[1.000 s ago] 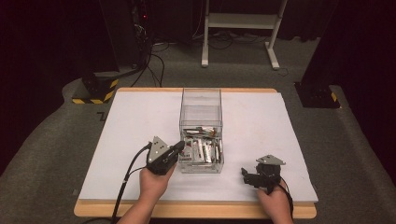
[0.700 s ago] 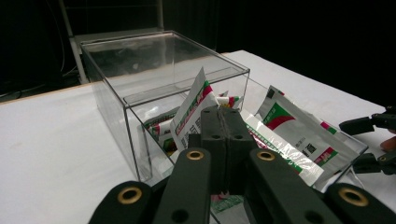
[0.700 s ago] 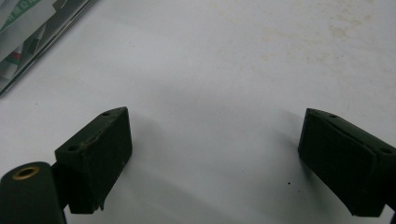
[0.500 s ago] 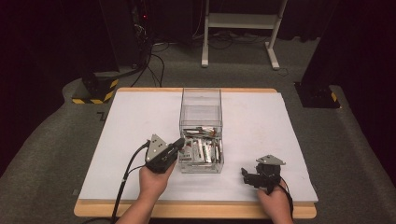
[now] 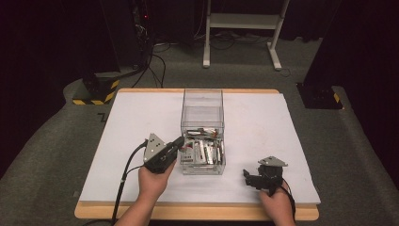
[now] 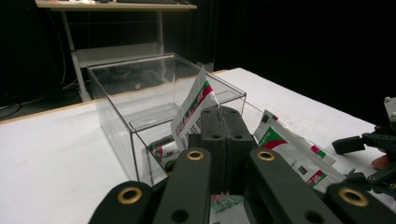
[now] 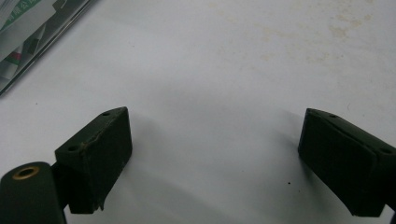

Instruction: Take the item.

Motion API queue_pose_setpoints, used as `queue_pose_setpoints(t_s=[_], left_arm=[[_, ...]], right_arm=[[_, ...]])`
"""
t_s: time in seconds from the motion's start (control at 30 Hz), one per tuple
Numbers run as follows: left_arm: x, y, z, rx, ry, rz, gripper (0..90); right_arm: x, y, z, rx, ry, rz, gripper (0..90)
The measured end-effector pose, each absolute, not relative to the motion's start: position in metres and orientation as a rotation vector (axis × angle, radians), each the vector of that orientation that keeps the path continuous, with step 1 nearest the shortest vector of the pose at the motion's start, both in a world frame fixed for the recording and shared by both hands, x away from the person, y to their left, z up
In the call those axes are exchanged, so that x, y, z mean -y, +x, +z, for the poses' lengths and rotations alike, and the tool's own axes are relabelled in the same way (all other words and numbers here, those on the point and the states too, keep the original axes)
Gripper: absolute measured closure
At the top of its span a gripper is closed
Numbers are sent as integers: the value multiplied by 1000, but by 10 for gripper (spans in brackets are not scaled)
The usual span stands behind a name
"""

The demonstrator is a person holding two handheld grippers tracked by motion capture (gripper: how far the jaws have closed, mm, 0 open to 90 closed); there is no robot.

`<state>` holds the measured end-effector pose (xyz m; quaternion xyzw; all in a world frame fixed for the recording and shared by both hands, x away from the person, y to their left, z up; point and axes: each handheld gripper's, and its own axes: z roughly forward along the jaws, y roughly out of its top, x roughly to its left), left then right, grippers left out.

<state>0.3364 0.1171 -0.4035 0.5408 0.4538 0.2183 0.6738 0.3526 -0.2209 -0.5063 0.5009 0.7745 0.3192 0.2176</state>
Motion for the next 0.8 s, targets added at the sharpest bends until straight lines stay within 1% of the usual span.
queue_pose_setpoints(t_s=[0.5, 0.8], left_arm=[[-134, 332, -391, -1009, 1179, 520, 894], [-147, 332, -391, -1019, 1180, 551, 894]], right_arm=[[221, 352, -506, -2143, 1388, 884, 96], [221, 352, -506, -2144, 1387, 884, 96]])
